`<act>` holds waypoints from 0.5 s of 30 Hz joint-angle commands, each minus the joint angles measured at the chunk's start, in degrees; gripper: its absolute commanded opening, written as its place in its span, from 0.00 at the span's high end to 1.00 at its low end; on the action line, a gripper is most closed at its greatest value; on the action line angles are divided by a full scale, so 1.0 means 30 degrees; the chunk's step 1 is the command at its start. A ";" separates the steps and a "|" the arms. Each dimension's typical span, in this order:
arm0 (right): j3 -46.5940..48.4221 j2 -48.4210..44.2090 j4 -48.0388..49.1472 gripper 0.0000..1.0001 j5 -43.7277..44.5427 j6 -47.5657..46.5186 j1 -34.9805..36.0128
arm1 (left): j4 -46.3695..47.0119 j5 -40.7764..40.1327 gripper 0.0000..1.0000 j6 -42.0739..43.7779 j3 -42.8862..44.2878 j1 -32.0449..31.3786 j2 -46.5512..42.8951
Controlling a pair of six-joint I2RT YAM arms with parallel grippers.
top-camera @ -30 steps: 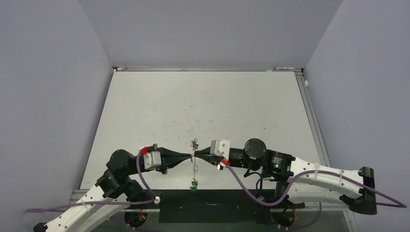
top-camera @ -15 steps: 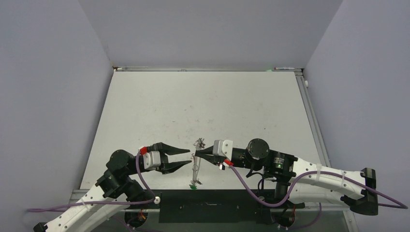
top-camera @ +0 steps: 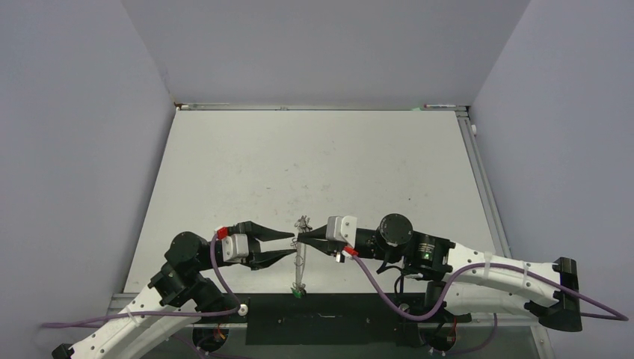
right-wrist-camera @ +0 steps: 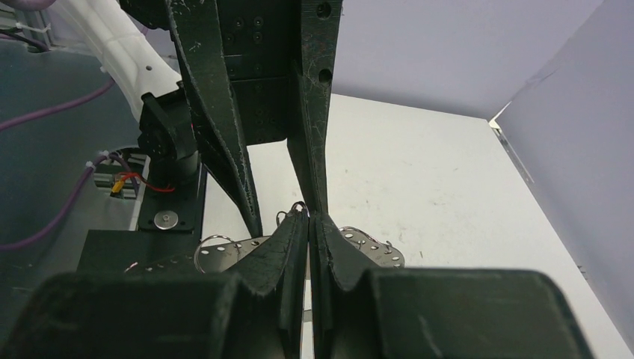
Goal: Put the keys on the keyring
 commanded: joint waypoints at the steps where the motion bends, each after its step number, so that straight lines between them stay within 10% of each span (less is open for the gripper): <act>1: 0.0419 0.0164 0.2233 0.95 -0.0683 0.0299 -0.0130 | 0.1004 0.0180 0.68 -0.0248 0.0061 0.0049 -0.0073; 15: 0.0310 0.0510 0.2672 0.95 -0.1170 0.0600 -0.0133 | 0.0725 -0.0050 1.00 -0.0125 0.0263 0.0048 0.0047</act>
